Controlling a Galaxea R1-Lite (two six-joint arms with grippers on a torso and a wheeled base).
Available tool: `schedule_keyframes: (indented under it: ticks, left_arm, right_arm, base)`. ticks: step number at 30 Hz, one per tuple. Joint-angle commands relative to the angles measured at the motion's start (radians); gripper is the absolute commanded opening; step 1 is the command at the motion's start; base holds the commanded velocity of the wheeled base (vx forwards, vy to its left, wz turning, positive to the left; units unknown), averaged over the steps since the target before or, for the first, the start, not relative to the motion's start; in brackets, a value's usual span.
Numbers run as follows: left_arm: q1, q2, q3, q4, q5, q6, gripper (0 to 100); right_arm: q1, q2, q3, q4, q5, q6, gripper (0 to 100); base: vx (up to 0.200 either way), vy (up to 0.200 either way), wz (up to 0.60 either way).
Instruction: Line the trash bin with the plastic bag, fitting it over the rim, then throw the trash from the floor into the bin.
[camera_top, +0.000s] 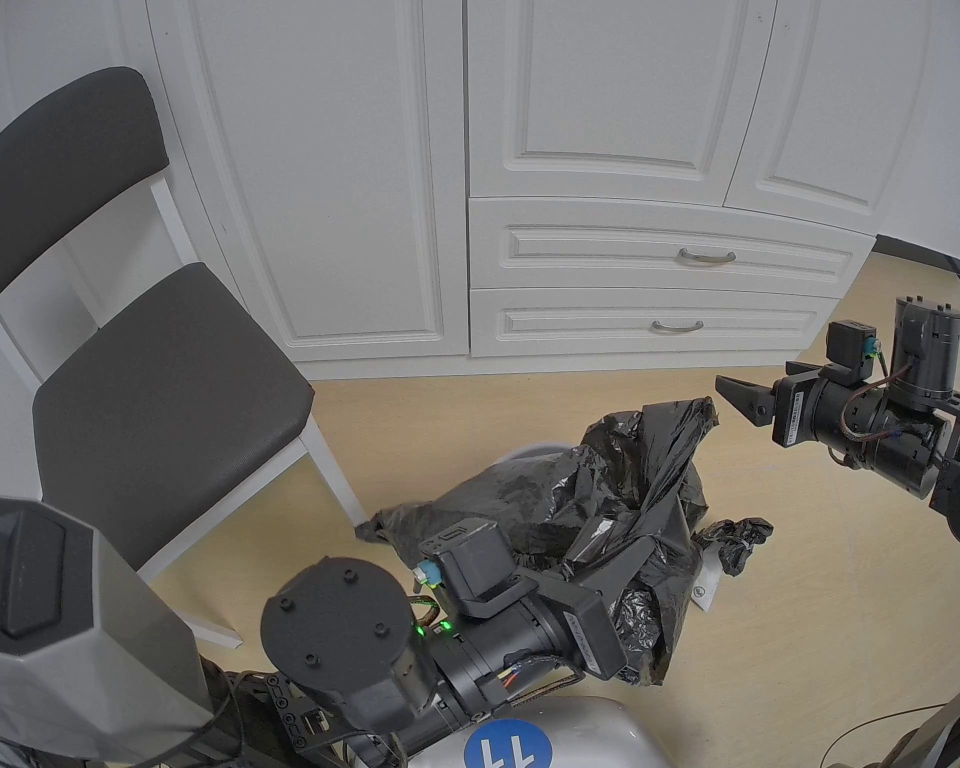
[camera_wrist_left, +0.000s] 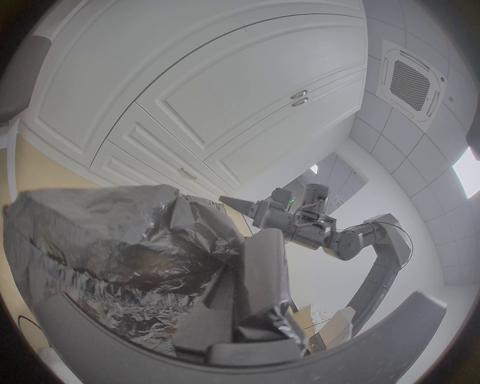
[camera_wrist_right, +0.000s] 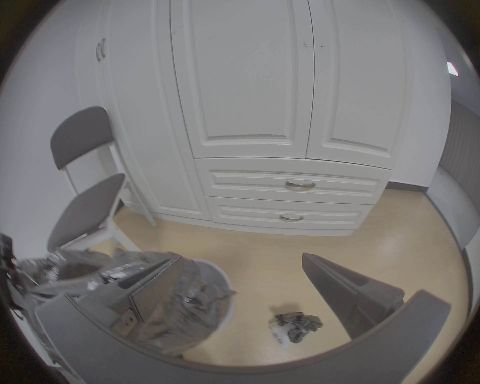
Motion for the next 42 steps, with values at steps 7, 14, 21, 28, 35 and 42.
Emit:
schedule_keyframes:
  ticks: [7,14,21,28,35,42]
  left_arm:
    - [-0.001,0.045,-0.051,-0.004,0.003,-0.010,0]
    - [-0.001,0.038,-0.098,-0.004,0.001,-0.073,0]
    - [-0.001,0.054,-0.198,-0.002,0.001,-0.076,0]
    - [-0.001,0.066,-0.206,-0.002,0.000,-0.122,0]
    - [0.028,0.098,-0.192,-0.004,-0.002,-0.168,0]
    - [0.071,0.181,-0.213,-0.004,-0.003,-0.266,0]
  right_arm:
    - [-0.047,-0.080,0.021,0.010,0.022,0.004,100]
    - [-0.139,-0.054,0.038,0.008,0.049,-0.086,100]
    - [-0.231,-0.041,0.053,0.007,0.114,-0.154,100]
    - [-0.264,-0.015,0.046,-0.004,0.119,-0.157,100]
    - [-0.264,0.014,0.040,-0.007,0.119,-0.157,100]
    - [-0.264,0.063,0.026,-0.010,0.119,-0.157,100]
  base:
    - [0.000,0.000,0.00]
    - [0.000,0.000,0.00]
    - [0.000,0.000,0.00]
    - [0.000,0.000,0.00]
    - [0.000,0.000,0.00]
    - [0.000,0.000,0.00]
